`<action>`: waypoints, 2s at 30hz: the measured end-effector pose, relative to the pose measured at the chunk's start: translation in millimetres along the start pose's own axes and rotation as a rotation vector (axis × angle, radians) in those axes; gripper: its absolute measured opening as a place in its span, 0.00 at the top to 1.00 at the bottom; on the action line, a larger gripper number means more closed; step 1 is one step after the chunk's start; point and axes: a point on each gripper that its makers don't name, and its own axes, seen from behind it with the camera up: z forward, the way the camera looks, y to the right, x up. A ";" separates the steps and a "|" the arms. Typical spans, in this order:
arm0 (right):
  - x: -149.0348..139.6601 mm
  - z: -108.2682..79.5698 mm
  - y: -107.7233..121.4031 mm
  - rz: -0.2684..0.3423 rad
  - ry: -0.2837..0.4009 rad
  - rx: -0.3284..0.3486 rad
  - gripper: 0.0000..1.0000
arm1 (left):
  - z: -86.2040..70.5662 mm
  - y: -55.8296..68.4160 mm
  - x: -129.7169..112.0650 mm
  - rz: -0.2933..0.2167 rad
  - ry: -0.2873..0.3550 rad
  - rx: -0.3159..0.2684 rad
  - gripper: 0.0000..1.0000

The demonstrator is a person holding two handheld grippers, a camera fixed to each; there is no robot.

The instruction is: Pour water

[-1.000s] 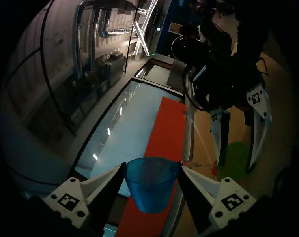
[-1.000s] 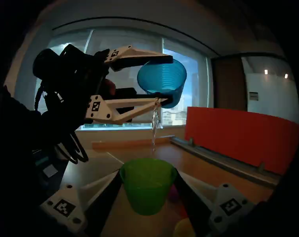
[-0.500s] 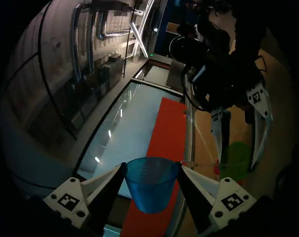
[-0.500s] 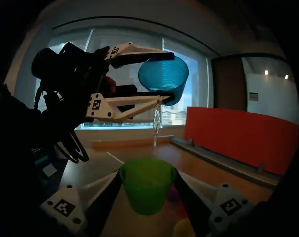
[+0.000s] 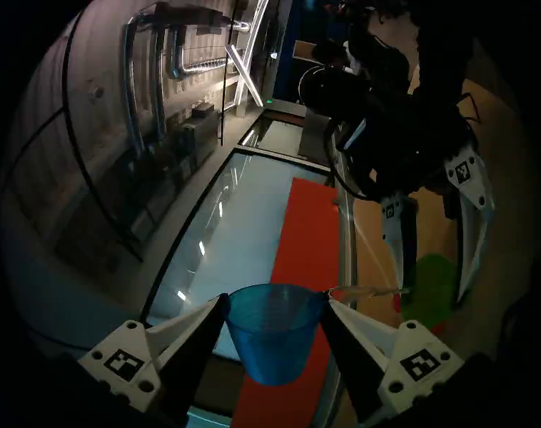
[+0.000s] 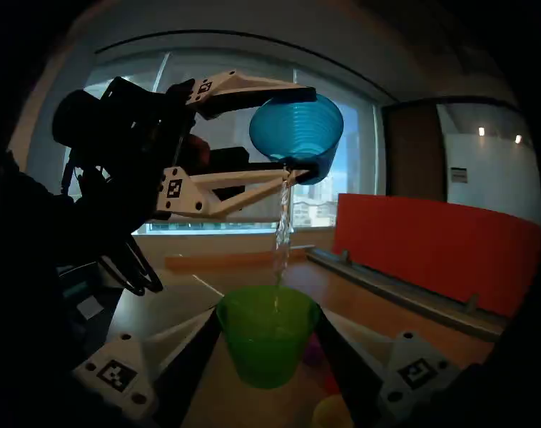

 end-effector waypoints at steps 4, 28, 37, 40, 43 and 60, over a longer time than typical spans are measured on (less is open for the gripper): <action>-1.1 -0.3 0.4 -0.001 0.000 -0.001 0.08 | -0.2 -0.2 0.7 0.016 -0.001 0.002 0.11; 1.8 -4.2 3.3 -0.011 0.013 -0.008 0.09 | 0.8 -8.1 6.6 0.104 0.011 0.016 0.11; 5.1 -3.6 3.7 -0.015 0.016 -0.008 0.09 | 0.8 -7.5 8.6 0.145 0.015 0.020 0.11; 6.0 -3.5 3.7 -0.015 0.017 -0.009 0.09 | 0.4 -6.9 9.2 0.161 0.014 0.020 0.11; 6.7 -3.7 3.4 -0.017 0.018 -0.009 0.09 | -0.4 -8.4 10.3 0.179 0.014 0.022 0.11; 8.5 -3.4 5.0 -0.019 0.021 -0.015 0.09 | -7.1 -15.5 21.5 0.267 0.027 0.035 0.11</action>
